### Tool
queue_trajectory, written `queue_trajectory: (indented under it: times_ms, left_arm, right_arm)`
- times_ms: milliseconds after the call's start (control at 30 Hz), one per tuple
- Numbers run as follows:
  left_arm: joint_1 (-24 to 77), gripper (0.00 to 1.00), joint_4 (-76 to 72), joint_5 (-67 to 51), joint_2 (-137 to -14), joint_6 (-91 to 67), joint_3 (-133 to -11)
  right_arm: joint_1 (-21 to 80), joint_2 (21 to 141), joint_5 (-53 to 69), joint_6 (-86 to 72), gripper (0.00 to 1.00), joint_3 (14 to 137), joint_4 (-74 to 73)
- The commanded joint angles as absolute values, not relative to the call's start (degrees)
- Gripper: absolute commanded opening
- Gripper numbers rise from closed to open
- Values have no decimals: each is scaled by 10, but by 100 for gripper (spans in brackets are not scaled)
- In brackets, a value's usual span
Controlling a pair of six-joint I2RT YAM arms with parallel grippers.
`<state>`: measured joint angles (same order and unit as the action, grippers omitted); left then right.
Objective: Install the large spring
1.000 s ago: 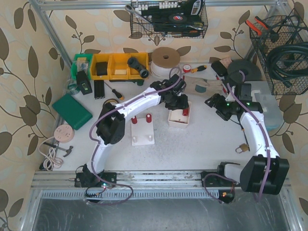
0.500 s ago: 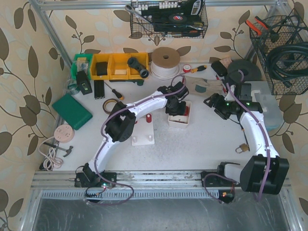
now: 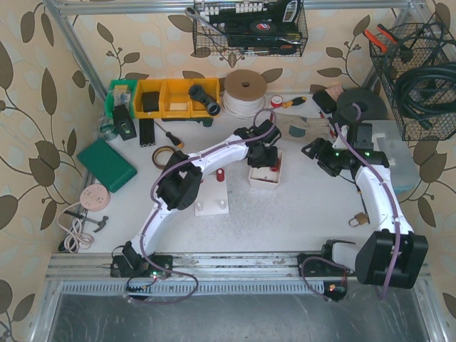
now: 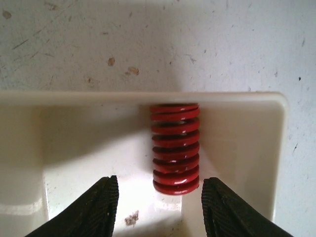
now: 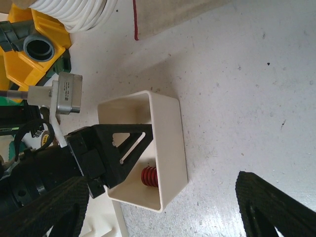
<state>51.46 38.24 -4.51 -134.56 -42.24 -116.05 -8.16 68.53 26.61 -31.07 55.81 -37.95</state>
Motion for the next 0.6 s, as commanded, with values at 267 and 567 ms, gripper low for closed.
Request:
queue_trajectory:
  times_ms: [267, 567]
  left_arm:
    - [527, 52, 473, 20, -1405, -427, -1246]
    - [536, 41, 542, 118, -1377, -420, -1243]
  right_arm:
    - [-84, 675, 262, -301, 80, 561, -376]
    - [-84, 671, 262, -304, 81, 566, -378]
